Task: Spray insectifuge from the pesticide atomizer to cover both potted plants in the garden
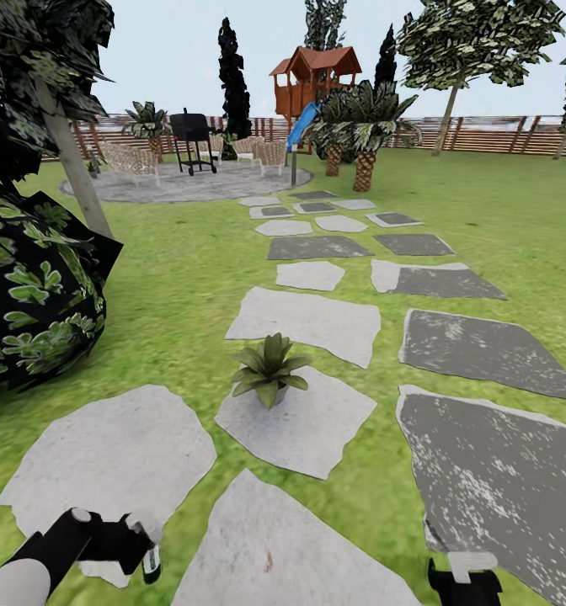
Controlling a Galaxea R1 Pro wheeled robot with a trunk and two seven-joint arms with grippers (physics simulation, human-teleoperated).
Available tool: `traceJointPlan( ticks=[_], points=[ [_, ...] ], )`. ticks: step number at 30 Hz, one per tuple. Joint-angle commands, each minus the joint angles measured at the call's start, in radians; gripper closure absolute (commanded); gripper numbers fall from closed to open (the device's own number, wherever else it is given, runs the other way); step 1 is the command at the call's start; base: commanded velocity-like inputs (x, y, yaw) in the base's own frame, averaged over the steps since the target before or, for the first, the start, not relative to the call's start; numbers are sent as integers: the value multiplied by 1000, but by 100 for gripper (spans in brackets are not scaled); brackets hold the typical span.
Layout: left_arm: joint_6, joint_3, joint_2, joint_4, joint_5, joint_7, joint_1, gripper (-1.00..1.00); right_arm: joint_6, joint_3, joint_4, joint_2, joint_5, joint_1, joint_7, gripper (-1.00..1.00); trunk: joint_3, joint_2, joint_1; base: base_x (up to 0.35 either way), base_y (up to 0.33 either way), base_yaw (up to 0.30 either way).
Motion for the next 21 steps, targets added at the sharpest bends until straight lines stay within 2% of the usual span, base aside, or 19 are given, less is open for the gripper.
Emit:
traceJointPlan(
  ticks=[1, 5, 8, 12, 14, 15, 16, 17, 21],
  points=[
    [48, 9, -1, -2, -6, -5, -3, 100, -5, -6, 5, 1, -1, -1, -10, -100, -1, 0, 0, 0, 0, 0],
    [132, 10, -8, -34, -6, -3, -6, 100, -5, -4, 12, 9, -12, -1, -15, -100, -1, 0, 0, 0, 0, 0],
    [146, 13, -14, -65, -4, -4, -5, 100, -6, -4, 41, 16, -17, -1, -16, -100, -1, 0, 0, 0, 0, 0],
    [172, 12, -32, -97, 29, -3, -5, 100, -7, -7, 55, 28, -23, -1, -18, -100, -1, 0, 0, 0, 0, 0],
    [225, 9, -46, -129, 49, -4, -6, 100, -23, -9, 57, 31, -24, -1, -19, -100, -1, 0, 0, 0, 0, 0],
    [275, 8, -54, -152, 55, -6, -7, 100, -43, -9, 60, 32, -24, -1, -19, -100, -1, 0, 0, 0, 0, 0],
    [294, 8, -57, -161, 57, -7, -10, 100, -49, -9, 61, 32, -24, -1, -19, -100, -1, 0, 0, 0, 0, 0],
    [351, 7, -65, -186, 59, -8, -22, 100, -61, -9, 61, 32, -24, -1, -19, -100, -1, 0, 0, 0, 0, 0],
    [474, 2, -72, -217, 61, -11, -62, 100, -73, -12, 61, 32, -28, -1, -20, -100, -1, 0, 0, 0, 0, 0]
  ],
)
